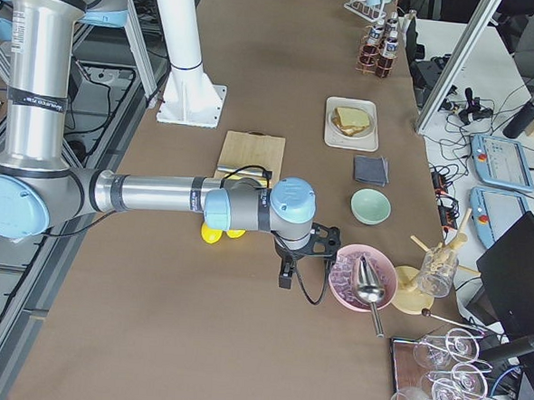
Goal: Make sandwich and place on tray
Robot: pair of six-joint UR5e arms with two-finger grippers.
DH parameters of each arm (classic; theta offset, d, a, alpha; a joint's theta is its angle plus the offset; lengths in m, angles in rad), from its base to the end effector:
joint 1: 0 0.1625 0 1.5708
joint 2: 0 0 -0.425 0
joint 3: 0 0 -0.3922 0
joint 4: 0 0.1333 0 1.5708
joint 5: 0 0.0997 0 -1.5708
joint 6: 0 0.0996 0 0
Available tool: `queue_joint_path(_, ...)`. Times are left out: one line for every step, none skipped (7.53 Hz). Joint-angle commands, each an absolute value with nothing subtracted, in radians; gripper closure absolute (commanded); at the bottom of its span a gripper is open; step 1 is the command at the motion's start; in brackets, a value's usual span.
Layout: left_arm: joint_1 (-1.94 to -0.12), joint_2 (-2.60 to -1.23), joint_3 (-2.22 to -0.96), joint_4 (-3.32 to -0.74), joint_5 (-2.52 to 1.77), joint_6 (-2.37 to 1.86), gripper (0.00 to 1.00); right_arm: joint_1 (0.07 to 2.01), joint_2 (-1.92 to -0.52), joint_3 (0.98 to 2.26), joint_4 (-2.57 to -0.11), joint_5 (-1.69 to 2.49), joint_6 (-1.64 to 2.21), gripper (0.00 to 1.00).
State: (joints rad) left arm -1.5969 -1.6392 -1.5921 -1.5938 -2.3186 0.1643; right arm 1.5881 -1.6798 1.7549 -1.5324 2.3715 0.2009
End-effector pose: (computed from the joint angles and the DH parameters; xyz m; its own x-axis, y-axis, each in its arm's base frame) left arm -0.0793 -0.5251 0.6127 0.7293 0.2190 -0.6482 -0.0946 0.9706 0.2215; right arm 0.0696 -0.4506 0.6132 0.6800 0.1304 0.7215 -0.1560 0.9873 -0.0314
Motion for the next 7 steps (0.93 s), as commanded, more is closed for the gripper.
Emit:
queue_joint_path(-1.597, -1.64, -1.594, -1.594, -2.318, 0.164, 0.02, 1.588, -1.681, 1.756, -1.532, 2.372, 0.201, 0.01)
queue_joint_path(-1.597, -1.649, -1.594, -1.589, -2.319, 0.164, 0.02, 1.588, -1.684, 1.758, -1.531, 2.372, 0.201, 0.01)
queue_joint_path(-1.597, -1.654, -1.591, -1.583, -2.345, 0.163, 0.02, 1.588, -1.687, 1.756, -1.531, 2.372, 0.201, 0.01)
queue_joint_path(-1.597, -1.654, -1.592, -1.583, -2.37, 0.163, 0.02, 1.589, -1.692, 1.756, -1.529, 2.372, 0.199, 0.01)
queue_joint_path(-1.595, -1.654, -1.591, -1.583, -2.37, 0.163, 0.02, 1.595, -1.693, 1.756, -1.529, 2.372, 0.199, 0.01)
queue_joint_path(-1.595, -1.652, -1.591, -1.583, -2.37, 0.163, 0.02, 1.601, -1.694, 1.755, -1.531, 2.372, 0.199, 0.01)
queue_joint_path(-1.597, -1.654, -1.591, -1.583, -2.37, 0.163, 0.02, 1.609, -1.7, 1.756, -1.531, 2.373, 0.198, 0.01)
